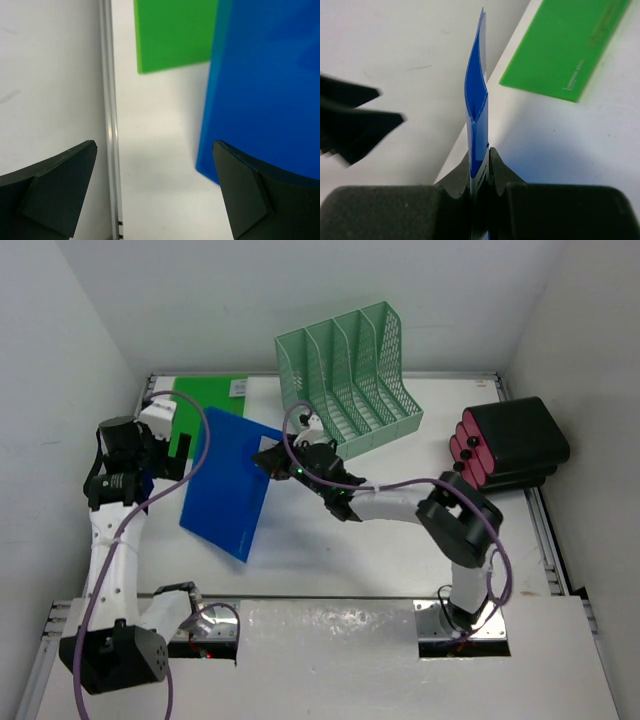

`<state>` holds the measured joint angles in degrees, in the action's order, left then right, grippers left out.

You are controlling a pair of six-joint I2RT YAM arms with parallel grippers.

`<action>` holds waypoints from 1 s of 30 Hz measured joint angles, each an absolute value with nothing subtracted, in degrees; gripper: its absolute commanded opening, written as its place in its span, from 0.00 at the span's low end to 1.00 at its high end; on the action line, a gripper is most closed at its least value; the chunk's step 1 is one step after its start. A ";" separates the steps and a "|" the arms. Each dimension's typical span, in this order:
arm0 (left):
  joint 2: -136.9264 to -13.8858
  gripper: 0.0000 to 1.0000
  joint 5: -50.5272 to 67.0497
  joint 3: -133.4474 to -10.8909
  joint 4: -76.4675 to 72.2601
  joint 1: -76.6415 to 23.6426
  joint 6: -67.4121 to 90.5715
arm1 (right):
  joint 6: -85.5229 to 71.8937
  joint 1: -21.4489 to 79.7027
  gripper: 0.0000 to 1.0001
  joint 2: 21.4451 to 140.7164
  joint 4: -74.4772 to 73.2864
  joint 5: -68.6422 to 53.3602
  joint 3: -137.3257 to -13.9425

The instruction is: Organize the desk

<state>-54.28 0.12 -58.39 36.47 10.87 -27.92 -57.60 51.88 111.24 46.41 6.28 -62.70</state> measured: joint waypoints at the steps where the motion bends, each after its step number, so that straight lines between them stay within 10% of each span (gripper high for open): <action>1: -55.00 0.99 0.23 -57.87 36.45 11.75 -27.79 | -55.40 51.88 0.00 108.84 45.45 5.65 -61.47; 30: -55.68 1.00 0.45 -53.12 33.12 17.06 -26.85 | 0.51 46.41 0.00 76.42 -1.85 26.46 -85.65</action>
<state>-55.68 0.45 -53.12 33.12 17.06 -26.85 0.51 46.41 76.42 -1.85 26.46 -85.65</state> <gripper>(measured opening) 0.996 0.068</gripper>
